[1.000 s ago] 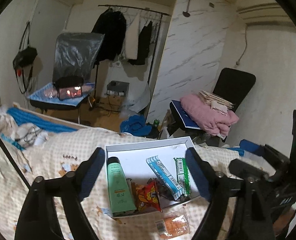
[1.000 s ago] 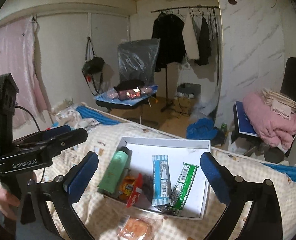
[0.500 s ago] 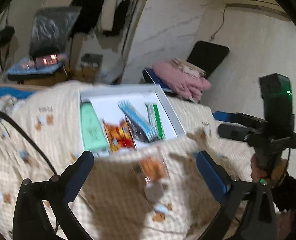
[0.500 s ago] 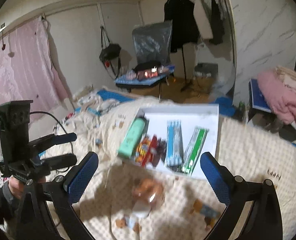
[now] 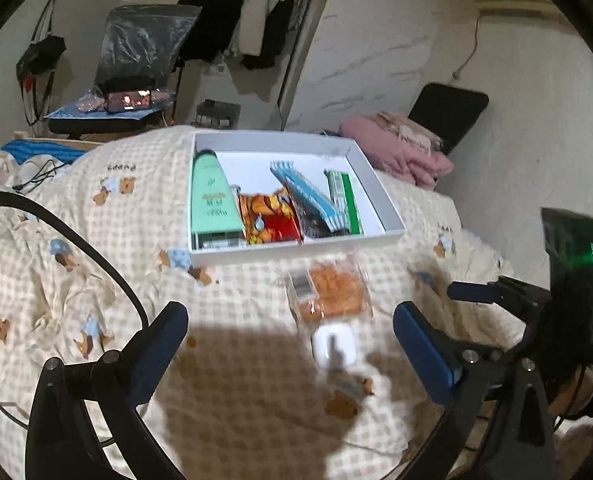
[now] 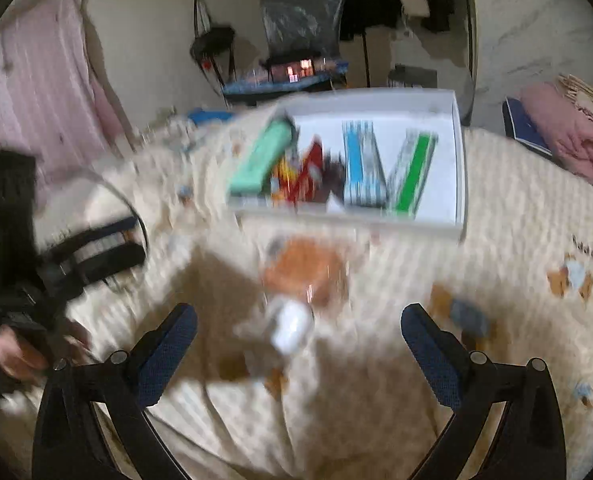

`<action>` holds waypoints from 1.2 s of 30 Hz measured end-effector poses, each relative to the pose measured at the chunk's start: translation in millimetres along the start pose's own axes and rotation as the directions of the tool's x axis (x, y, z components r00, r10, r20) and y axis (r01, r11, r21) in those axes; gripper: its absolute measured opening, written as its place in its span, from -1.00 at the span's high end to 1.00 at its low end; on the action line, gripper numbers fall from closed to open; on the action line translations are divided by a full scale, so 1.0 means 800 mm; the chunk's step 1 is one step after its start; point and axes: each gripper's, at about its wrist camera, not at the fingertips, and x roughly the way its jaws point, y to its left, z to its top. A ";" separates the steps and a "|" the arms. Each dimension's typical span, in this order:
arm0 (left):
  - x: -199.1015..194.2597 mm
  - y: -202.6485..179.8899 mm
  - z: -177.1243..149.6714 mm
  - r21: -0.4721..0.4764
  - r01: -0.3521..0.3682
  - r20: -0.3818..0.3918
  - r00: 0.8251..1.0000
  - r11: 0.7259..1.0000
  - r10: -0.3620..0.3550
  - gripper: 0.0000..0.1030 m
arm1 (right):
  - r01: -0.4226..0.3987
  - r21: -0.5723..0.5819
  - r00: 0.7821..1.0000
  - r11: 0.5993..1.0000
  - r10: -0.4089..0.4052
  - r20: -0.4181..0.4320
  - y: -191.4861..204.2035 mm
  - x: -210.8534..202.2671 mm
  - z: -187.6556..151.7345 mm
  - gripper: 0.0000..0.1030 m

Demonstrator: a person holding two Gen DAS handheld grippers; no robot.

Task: Organize objects
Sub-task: 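Raise both open tools and move them toward the bread bun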

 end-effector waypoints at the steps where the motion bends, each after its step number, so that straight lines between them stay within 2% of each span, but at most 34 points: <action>1: 0.002 0.000 -0.001 -0.002 -0.005 -0.013 1.000 1.000 0.005 -0.99 | 0.017 0.005 1.000 1.000 -0.017 0.011 0.001 -0.002 -0.006 -0.99; 3: 0.008 0.001 -0.006 -0.007 -0.057 -0.039 0.998 0.998 0.057 -0.99 | 0.049 0.064 0.997 0.997 -0.053 0.064 -0.001 -0.006 -0.027 -0.99; 6: 0.019 0.004 -0.013 -0.007 -0.121 -0.084 0.989 0.993 0.120 -0.99 | 0.071 0.134 0.993 0.988 -0.083 0.085 -0.013 -0.009 -0.042 -0.99; 10: 0.034 0.013 -0.022 -0.038 -0.100 -0.155 0.984 0.994 0.093 -0.99 | 0.038 0.206 0.994 0.978 -0.059 0.095 -0.029 -0.010 -0.049 -0.99; 17: 0.036 0.006 -0.028 -0.022 -0.080 -0.167 0.983 0.997 0.075 -0.99 | 0.034 0.233 0.998 0.972 -0.045 0.041 -0.027 0.006 -0.054 -0.99; 18: 0.036 0.002 -0.028 -0.006 -0.096 -0.169 0.981 0.995 0.093 -0.99 | 0.030 0.230 0.998 0.973 -0.042 0.046 -0.026 0.004 -0.053 -0.99; 19: 0.033 -0.002 -0.027 0.008 -0.112 -0.155 0.982 0.994 0.112 -0.99 | 0.031 0.227 0.998 0.973 -0.044 0.051 -0.025 0.002 -0.054 -0.99; 21: 0.022 -0.008 -0.025 0.021 -0.074 -0.109 0.991 0.997 0.076 -0.99 | 0.025 0.219 0.998 0.975 -0.038 0.053 -0.024 0.001 -0.054 -0.99; 23: 0.016 -0.013 -0.023 0.042 -0.076 -0.078 0.994 0.996 0.079 -0.99 | 0.020 0.220 0.998 0.975 -0.031 0.049 -0.024 0.003 -0.055 -0.99; 29: 0.025 -0.024 -0.020 0.086 -0.079 -0.105 0.991 0.993 0.088 -0.99 | 0.015 0.227 0.999 0.974 -0.025 0.040 -0.026 0.006 -0.056 -0.99; 34: 0.006 -0.017 -0.009 0.056 -0.071 -0.030 0.997 0.996 0.072 -0.99 | 0.011 0.285 1.000 0.959 -0.017 0.017 -0.041 0.014 -0.058 -0.99; 36: 0.006 -0.016 -0.009 0.045 -0.037 -0.036 0.999 0.998 0.039 -0.99 | 0.008 0.304 1.000 0.953 -0.012 0.009 -0.045 0.017 -0.059 -0.99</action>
